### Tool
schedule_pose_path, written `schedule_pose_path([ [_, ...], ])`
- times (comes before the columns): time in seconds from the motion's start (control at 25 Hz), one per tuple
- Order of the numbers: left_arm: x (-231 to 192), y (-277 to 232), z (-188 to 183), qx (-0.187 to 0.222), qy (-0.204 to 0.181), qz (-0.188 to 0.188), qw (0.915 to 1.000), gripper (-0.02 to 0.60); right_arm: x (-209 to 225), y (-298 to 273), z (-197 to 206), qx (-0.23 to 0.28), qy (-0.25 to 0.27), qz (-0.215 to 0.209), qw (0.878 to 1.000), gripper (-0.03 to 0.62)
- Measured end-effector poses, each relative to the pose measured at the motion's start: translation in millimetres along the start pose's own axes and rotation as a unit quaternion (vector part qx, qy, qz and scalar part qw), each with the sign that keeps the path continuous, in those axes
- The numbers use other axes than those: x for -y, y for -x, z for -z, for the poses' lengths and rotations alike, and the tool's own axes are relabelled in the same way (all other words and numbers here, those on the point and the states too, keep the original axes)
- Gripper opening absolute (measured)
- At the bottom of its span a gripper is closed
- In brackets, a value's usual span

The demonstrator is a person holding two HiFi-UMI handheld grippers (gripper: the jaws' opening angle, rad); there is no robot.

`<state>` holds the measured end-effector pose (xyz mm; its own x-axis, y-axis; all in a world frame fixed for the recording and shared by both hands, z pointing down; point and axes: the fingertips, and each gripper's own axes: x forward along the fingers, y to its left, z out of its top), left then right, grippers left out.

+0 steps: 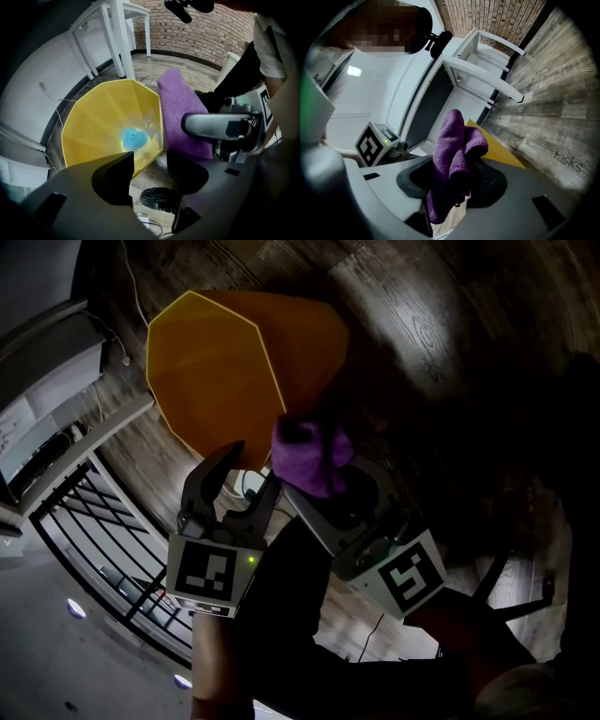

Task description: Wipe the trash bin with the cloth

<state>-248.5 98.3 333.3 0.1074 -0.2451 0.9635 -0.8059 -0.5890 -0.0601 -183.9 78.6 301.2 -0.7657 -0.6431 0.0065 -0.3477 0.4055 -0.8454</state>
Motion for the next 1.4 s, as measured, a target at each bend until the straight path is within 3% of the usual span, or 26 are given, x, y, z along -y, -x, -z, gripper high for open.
schedule_pose_path([
  [0.16, -2, -1, -2, 0.005, 0.001, -0.001, 1.0, 0.216, 5, -8, 11, -0.015, -0.002, -0.001, 1.0, 0.183],
  [0.48, 11, -3, -16, 0.019, -0.019, 0.023, 0.9994, 0.215, 57, -15, 32, -0.04, -0.025, 0.054, 0.997, 0.183],
  [0.88, 17, -3, -23, 0.032, -0.027, 0.028, 0.9987, 0.19, 130, -37, 47, -0.107, 0.005, 0.089, 0.99, 0.183],
  [1.16, 17, -4, -26, 0.037, -0.029, 0.029, 0.9985, 0.183, 161, -58, 67, -0.169, 0.003, 0.059, 0.984, 0.183],
  [1.4, 19, -4, -26, 0.037, -0.027, 0.034, 0.9983, 0.183, 184, -70, 101, -0.254, 0.006, 0.043, 0.966, 0.183],
])
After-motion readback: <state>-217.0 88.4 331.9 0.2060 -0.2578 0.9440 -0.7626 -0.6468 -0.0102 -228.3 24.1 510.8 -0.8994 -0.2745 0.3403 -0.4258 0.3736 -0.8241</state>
